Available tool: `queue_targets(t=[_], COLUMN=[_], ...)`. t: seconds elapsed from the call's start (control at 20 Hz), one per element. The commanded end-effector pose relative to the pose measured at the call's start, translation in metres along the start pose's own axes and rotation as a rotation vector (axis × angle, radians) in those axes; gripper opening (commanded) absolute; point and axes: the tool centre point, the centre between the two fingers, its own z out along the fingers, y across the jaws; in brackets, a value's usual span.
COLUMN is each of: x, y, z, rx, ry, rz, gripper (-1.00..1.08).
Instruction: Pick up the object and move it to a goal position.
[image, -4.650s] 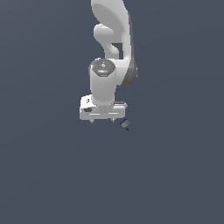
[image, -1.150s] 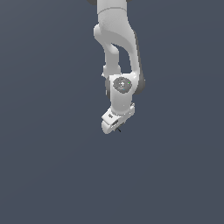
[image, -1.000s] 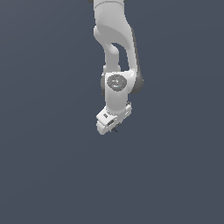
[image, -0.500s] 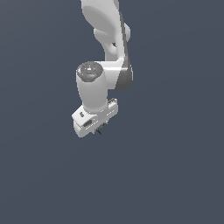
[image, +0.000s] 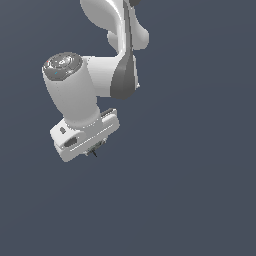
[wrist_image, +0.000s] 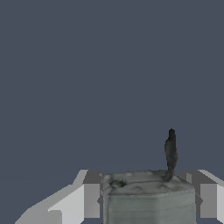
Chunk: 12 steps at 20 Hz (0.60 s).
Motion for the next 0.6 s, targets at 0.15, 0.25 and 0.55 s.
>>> queue_targets(t=[0.15,0.25,0.55], x=[-0.002,-0.003,-0.004], y=[0.029,0.038,0.058], z=[-0.023,-0.03,-0.045], rx=[0.0,0.0,-0.001], ry=[0.0,0.0,-0.001], rz=[-0.001,-0.001,0.0], gripper=[-1.0,-1.0,-1.0])
